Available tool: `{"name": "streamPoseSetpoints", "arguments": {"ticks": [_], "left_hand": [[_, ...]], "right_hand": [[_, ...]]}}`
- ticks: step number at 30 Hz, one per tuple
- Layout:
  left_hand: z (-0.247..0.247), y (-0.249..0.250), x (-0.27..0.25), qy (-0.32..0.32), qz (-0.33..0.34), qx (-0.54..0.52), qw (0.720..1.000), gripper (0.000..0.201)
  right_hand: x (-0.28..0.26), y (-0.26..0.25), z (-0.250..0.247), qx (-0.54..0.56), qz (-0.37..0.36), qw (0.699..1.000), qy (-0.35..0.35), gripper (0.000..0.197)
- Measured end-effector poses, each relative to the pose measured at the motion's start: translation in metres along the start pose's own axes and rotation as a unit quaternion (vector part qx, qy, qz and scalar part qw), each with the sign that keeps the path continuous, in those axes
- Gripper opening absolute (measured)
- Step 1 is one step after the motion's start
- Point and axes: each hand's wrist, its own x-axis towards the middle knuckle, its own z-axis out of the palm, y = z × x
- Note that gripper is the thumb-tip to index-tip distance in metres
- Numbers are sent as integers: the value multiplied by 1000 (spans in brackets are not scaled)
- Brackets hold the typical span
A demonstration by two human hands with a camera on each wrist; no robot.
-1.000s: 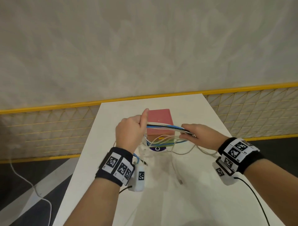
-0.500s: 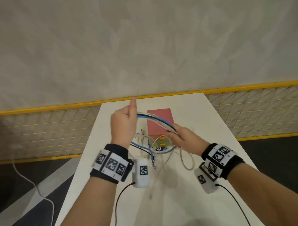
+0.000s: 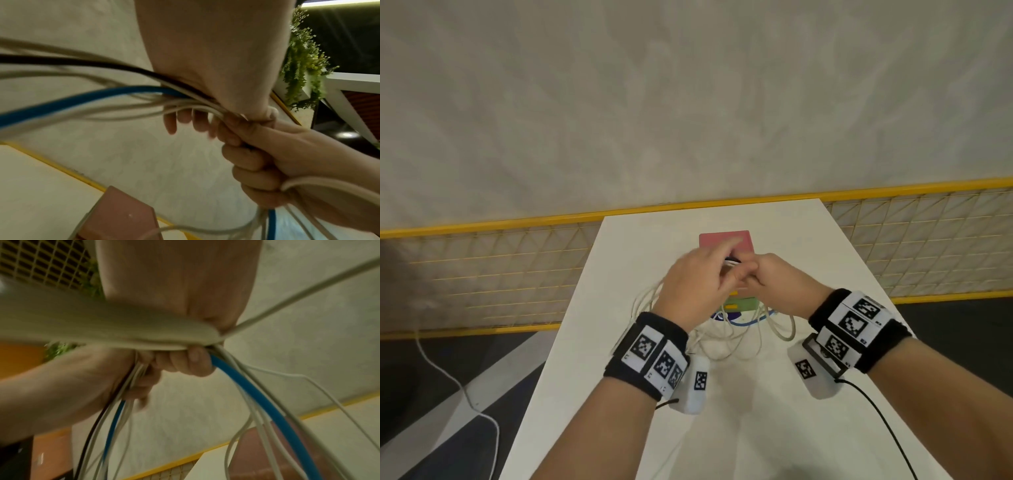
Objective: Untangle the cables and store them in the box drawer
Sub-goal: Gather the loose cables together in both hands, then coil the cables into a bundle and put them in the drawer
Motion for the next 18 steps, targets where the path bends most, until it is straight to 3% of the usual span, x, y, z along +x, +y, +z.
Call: {"name": "streamPoseSetpoints", "arguments": {"ticks": [2, 4, 8, 11, 15, 18], "left_hand": [[1, -2, 5, -49, -51, 11, 997, 65], [-1, -5, 8, -42, -56, 7, 998, 62], [-10, -3, 10, 48, -71, -81, 993, 43], [-19, -6, 13, 126, -104, -119, 979, 47], [-23, -12, 13, 124, -107, -97, 982, 55], [-21, -12, 13, 87, -103, -87, 987, 52]], "right_hand": [[-2, 0, -2, -7, 0, 1000, 9, 23], [-5, 4, -3, -24, 4, 999, 35, 10], [-11, 18, -11, -56, 27, 996, 66, 26], [-21, 39, -10, -79, 67, 994, 42, 23], [-34, 55, -8, -84, 145, 986, -3, 79], [-27, 37, -13, -3, 101, 992, 72, 92]]}}
